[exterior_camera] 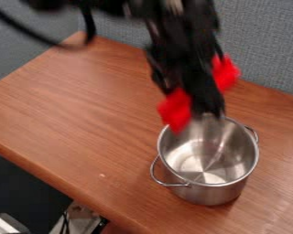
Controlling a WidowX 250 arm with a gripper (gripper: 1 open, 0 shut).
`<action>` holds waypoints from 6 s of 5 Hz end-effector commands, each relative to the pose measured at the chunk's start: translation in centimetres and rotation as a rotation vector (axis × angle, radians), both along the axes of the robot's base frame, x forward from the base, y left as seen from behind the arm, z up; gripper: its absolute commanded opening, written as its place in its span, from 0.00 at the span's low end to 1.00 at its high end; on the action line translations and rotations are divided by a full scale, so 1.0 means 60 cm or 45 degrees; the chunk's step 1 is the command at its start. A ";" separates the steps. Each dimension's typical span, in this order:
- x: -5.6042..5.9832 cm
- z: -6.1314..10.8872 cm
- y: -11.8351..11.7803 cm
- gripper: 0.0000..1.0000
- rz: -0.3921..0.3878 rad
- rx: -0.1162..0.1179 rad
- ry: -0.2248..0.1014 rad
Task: Put the red object in the metal pot
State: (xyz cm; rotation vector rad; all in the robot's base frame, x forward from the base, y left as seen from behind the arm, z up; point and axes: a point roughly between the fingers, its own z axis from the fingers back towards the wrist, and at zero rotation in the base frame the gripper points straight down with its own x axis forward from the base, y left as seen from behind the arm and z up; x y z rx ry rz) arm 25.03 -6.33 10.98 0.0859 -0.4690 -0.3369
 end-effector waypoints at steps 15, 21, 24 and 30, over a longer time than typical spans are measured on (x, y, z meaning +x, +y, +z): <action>0.030 -0.107 -0.026 0.00 0.893 -0.130 0.368; 0.082 -0.106 0.012 0.00 1.048 -0.353 0.415; 0.102 -0.066 -0.004 1.00 0.761 -0.254 0.434; 0.107 -0.129 -0.016 1.00 0.410 -0.179 0.458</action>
